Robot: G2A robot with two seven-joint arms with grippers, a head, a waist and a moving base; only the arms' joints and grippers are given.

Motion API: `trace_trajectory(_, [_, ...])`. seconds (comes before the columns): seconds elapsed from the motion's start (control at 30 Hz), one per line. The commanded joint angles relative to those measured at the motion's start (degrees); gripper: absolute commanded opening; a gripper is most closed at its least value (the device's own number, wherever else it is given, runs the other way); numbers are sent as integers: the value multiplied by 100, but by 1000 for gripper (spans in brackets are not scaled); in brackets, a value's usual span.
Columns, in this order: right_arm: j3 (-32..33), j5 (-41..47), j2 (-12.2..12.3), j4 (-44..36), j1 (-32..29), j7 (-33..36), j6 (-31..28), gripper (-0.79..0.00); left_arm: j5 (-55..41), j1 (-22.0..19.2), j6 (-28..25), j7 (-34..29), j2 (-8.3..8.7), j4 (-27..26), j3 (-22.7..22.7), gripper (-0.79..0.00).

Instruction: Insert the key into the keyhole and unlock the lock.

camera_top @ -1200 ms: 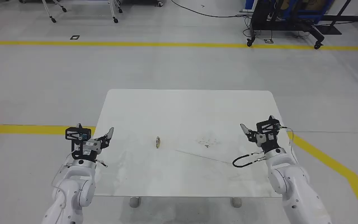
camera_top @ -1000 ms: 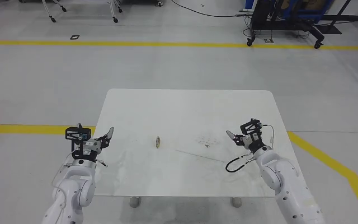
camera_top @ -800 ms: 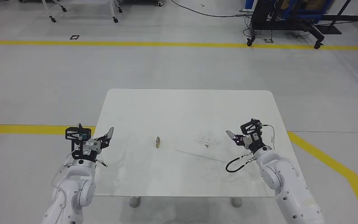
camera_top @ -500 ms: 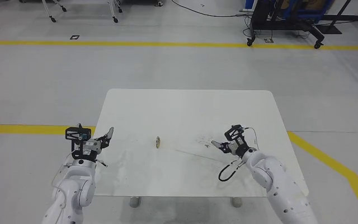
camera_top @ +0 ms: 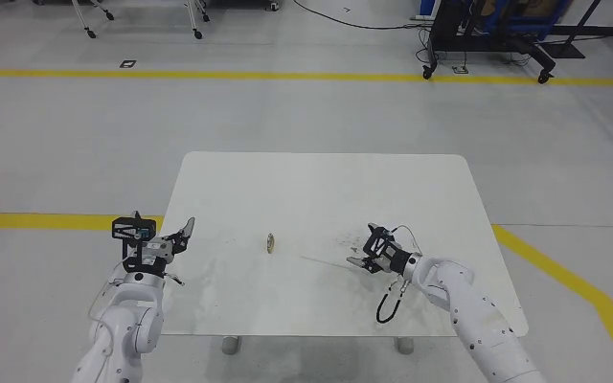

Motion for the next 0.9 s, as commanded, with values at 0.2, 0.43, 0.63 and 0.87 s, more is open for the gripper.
trace_trajectory(0.2, [-104, -244, 37, 238, 258, -74, -374, -610, 0, 0, 0, 0, 0, 0, 0, 0])
trace_trajectory(0.43, [-321, -467, 45, 329, 423, 15, -619, -785, 0, 0, 0, 0, 0, 0, 0, 0])
trace_trajectory(0.63, [-371, -532, 65, 315, 459, 38, -658, -785, 0, 0, 0, 0, 0, 0, 0, 0])
trace_trajectory(0.87, [-321, -590, 114, 163, 377, -107, -615, -785, 0, 0, 0, 0, 0, 0, 0, 0])
